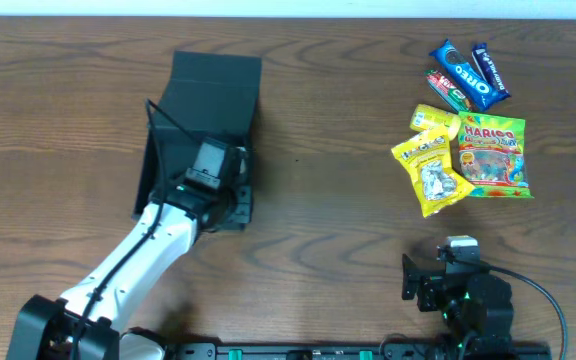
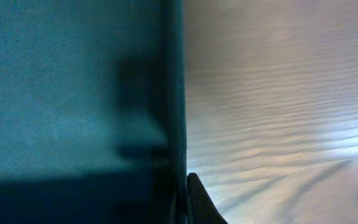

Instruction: Pack container

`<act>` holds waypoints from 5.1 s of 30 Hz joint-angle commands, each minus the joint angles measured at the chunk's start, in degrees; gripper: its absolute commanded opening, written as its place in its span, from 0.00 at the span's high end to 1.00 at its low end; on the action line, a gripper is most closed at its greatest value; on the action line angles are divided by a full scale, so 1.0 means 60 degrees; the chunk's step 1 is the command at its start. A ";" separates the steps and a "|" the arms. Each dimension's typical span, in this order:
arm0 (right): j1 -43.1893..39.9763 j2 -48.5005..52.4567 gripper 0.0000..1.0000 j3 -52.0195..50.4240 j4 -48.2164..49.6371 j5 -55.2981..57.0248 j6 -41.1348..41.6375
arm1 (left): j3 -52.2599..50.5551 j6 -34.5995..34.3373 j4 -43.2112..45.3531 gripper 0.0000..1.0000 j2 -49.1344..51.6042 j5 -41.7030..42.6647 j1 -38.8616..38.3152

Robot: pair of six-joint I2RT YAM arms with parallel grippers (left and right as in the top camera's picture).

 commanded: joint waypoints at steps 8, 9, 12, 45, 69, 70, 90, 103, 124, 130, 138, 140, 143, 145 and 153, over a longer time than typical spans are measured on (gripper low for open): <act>0.0062 -0.0051 0.01 -0.0044 0.0015 0.0098 0.0069 | 0.0215 -0.3869 0.1923 0.94 0.0299 0.0171 -0.2237; 0.0062 -0.0051 0.01 -0.0044 0.0011 0.0098 0.0069 | 0.0255 -0.4204 0.2033 0.95 0.0444 0.0160 -0.2419; 0.0062 -0.0051 0.01 -0.0044 0.0011 0.0098 0.0069 | 0.0452 -0.4925 0.2142 0.95 0.0991 0.0251 -0.2867; 0.0062 -0.0051 0.01 -0.0044 0.0011 0.0098 0.0069 | 0.2433 -0.2419 -0.0849 0.42 -0.1457 -0.2433 -0.3297; 0.0062 -0.0051 0.01 -0.0044 0.0015 0.0098 0.0069 | 0.1778 -0.0317 -0.2488 0.47 0.0805 -0.3923 -0.1424; 0.0062 -0.0051 0.01 -0.0044 0.0011 0.0098 0.0069 | 0.1745 -0.0229 -0.2364 0.49 0.0980 -0.3723 -0.1297; 0.0062 -0.0051 0.01 -0.0044 0.0011 0.0098 0.0069 | 0.1410 -0.1049 -0.1719 0.94 0.1588 -0.1217 -0.0503; 0.0062 -0.0051 0.01 -0.0044 0.0011 0.0098 0.0069 | 0.1410 -0.1778 -0.2288 0.94 0.1588 -0.0940 -0.0517; 0.0062 -0.0051 0.01 -0.0044 0.0015 0.0098 0.0069 | 0.1770 -0.1617 -0.3042 0.05 -0.3963 -0.0474 -0.0521; 0.0062 -0.0051 0.01 -0.0044 0.0011 0.0098 0.0069 | 0.1770 -0.1479 -0.3934 0.05 -0.5238 -0.0444 -0.0521; 0.0062 -0.0051 0.01 -0.0047 0.0095 0.0284 0.0029 | 0.1759 -0.1486 -0.4827 0.05 -0.5326 -0.0433 -0.0521; 0.0062 -0.0051 0.01 -0.0051 0.0656 0.0033 0.0244 | 0.1759 -0.1483 -0.4834 0.05 -0.5326 -0.0317 -0.0521; 0.0062 -0.0051 0.01 -0.0051 0.2969 -0.2262 0.3340 | 0.1759 -0.1483 -0.4819 0.05 -0.5326 -0.0025 -0.0521; 0.0062 -0.0051 0.01 -0.0051 0.3785 -0.3402 0.5563 | 0.1759 -0.1486 -0.4783 0.05 -0.5326 -0.0004 -0.0521; 0.0062 -0.0051 0.01 -0.0051 0.4014 -0.3905 0.7362 | 0.1759 -0.1497 -0.4783 0.05 -0.5326 0.0069 -0.0521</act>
